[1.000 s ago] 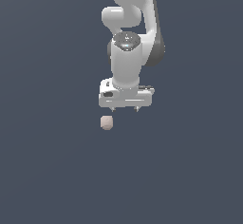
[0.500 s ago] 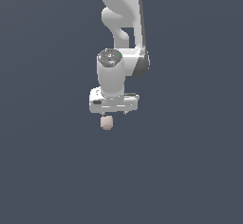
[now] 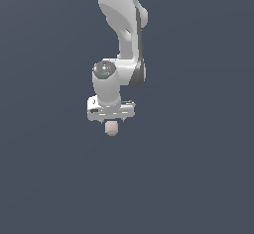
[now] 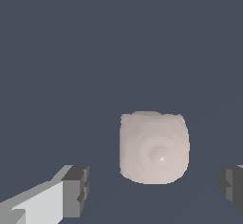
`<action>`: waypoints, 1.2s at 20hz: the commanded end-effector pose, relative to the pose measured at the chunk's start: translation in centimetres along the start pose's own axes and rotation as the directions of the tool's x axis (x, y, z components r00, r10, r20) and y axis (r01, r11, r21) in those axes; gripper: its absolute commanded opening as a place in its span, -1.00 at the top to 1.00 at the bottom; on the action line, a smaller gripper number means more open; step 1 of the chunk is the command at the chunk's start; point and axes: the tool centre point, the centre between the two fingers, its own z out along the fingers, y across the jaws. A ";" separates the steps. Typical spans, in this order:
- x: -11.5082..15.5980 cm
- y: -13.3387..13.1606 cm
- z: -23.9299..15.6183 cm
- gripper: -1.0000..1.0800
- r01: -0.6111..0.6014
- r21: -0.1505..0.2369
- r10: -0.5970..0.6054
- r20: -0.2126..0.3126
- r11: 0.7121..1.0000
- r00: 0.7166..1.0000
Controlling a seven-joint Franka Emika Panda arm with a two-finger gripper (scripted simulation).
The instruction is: Pick up the object and move it to a goal position.
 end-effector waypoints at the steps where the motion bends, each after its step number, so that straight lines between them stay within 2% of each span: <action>1: -0.1 0.2 0.2 -0.92 0.004 0.000 -0.004 -0.001 1.000 1.000; 6: -0.1 0.1 0.7 -0.92 0.001 0.000 -0.001 0.000 1.000 1.000; 14: -0.2 0.1 4.2 -0.92 0.003 0.000 -0.003 0.000 1.000 1.000; 20: -0.1 0.2 5.2 -0.92 0.004 0.000 -0.004 -0.001 1.000 1.000; 21: -0.1 0.2 5.2 1.00 0.004 0.000 -0.004 -0.001 1.000 1.000; 24: -0.1 0.2 5.2 1.00 0.004 0.000 -0.004 -0.001 1.000 1.000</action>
